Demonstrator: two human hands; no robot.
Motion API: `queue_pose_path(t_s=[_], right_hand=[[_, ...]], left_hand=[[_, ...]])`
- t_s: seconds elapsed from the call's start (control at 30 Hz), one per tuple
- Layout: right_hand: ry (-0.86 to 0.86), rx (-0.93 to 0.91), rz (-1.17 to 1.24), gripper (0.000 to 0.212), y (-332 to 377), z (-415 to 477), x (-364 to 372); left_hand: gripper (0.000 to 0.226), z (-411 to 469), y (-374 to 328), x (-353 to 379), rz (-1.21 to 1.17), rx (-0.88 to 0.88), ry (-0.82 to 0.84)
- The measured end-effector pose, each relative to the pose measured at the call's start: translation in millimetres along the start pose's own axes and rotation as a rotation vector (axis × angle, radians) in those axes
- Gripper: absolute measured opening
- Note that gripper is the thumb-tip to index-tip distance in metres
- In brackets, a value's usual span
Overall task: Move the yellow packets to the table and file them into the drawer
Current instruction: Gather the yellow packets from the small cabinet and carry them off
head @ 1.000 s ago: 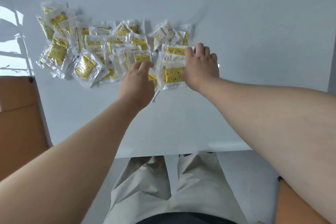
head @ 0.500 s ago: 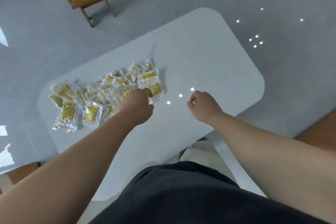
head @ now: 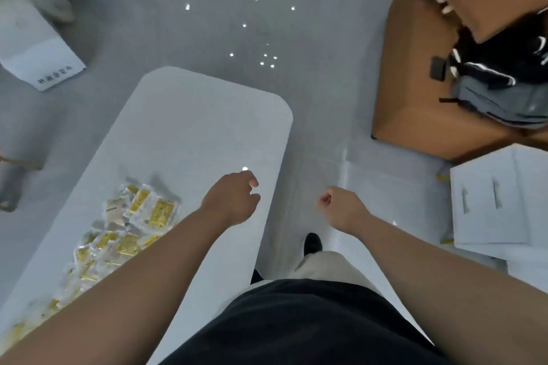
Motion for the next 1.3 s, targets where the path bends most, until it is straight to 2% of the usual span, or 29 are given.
queue_pose_path(t_s=[0.33,0.57,0.8,0.9,1.03,1.3], right_hand=[[-0.205,0.281,0.423,0.023,-188,-54,-61],[-0.308,0.413,0.7,0.024,-348,-95,-111],[-0.363,0.509,0.847,0.026,-493,-123,-162],[-0.385,0.554,0.908,0.037,-541,-127,-177],[-0.373,0.589,0.957,0.027,-582,-120,-200],[-0.457,0.705,1.071,0.032,-670,-99,-267]], left_hand=[[0.031,40,-201,95,0.312,0.273,0.267],[0.029,60,-354,193,0.502,0.409,0.335],[0.027,81,-486,274,0.528,0.448,0.363],[0.027,91,-537,299,0.546,0.478,0.377],[0.028,115,-601,331,0.604,0.534,0.414],[0.029,196,-729,410,0.699,0.644,0.52]])
Point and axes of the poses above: each hand's wrist, its own z-axis towards the middle knuckle, its own x-axis out of the palm, y = z × x, the point moved 9 cm from there along z, towards the middle knuckle, and after that the axes turned 6 degrees about y, right-handed, at the moved point
